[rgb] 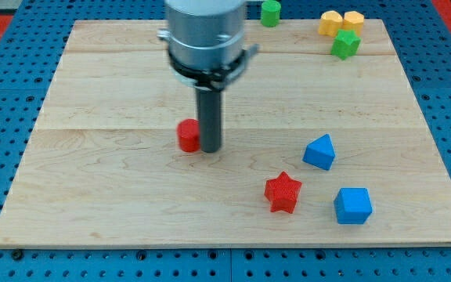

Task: Push the blue tringle towards the center

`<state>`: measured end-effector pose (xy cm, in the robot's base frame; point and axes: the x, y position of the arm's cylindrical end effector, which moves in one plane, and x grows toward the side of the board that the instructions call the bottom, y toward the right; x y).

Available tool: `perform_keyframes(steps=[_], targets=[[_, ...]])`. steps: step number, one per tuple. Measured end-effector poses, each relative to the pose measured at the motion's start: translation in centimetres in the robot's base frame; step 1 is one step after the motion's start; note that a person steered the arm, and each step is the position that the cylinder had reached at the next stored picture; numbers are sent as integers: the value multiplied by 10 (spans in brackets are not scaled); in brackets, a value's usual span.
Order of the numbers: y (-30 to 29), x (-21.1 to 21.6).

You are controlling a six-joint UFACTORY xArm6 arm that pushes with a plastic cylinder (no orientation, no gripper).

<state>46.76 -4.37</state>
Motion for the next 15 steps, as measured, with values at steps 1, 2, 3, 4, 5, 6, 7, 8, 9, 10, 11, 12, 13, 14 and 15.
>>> perform_keyframes(steps=[1, 2, 3, 4, 5, 6, 7, 8, 9, 10, 11, 12, 13, 14, 15], targets=[[-81, -27], [-142, -46], [-142, -66], [-58, -76], [60, -84], [184, -83], [229, -42], [229, 22], [180, 28], [99, 14], [48, 1], [47, 6], [41, 42], [-12, 41], [-55, -13]])
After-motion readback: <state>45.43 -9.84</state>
